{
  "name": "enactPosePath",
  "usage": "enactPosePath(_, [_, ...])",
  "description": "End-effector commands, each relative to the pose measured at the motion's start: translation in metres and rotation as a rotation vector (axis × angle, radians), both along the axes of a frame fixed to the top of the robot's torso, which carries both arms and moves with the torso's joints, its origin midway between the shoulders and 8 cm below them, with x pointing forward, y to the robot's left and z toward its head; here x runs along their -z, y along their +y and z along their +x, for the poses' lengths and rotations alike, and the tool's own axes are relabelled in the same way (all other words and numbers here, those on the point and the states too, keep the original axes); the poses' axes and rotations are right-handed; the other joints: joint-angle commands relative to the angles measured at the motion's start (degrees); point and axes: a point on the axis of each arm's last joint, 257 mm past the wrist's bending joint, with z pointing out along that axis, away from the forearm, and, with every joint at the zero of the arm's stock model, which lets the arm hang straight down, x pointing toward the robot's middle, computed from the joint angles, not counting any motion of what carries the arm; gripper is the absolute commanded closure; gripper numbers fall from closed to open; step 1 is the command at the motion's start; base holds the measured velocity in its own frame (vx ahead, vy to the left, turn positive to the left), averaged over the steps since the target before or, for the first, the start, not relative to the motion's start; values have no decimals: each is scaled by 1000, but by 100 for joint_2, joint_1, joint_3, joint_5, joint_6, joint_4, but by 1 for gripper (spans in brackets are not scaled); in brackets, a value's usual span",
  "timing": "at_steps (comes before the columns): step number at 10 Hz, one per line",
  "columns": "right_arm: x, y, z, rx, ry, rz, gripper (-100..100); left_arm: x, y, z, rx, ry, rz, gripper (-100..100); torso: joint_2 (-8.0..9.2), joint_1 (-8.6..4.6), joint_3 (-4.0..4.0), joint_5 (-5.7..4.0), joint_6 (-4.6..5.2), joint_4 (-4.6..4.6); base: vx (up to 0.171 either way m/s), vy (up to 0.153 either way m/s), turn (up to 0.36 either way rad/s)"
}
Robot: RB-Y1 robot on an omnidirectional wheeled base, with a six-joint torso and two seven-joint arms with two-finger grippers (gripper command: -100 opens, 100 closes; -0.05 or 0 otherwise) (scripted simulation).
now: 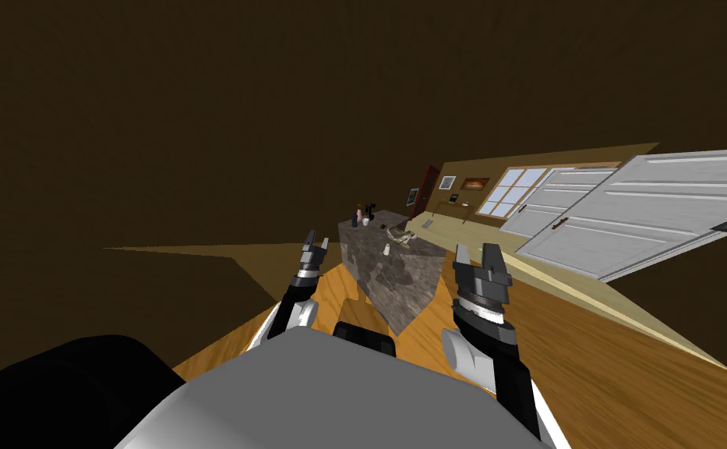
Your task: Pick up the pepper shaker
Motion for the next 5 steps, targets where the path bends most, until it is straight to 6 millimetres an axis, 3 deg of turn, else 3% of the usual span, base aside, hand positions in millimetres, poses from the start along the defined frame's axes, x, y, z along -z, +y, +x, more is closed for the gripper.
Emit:
enactPosePath(1, [7, -2, 10, -25, 45, -6, -100, 0, 0, 0, 0, 0, 0, 0, 0, 0, 0, 0, 0, 0, 31, 62, -67])
enactPosePath(5, [28, -19, 37, -72, 163, 38, -100, 0, 0, 0, 0, 0, 0, 0, -29, 56, -16, 12, 0, -6, 68, 146, -87])
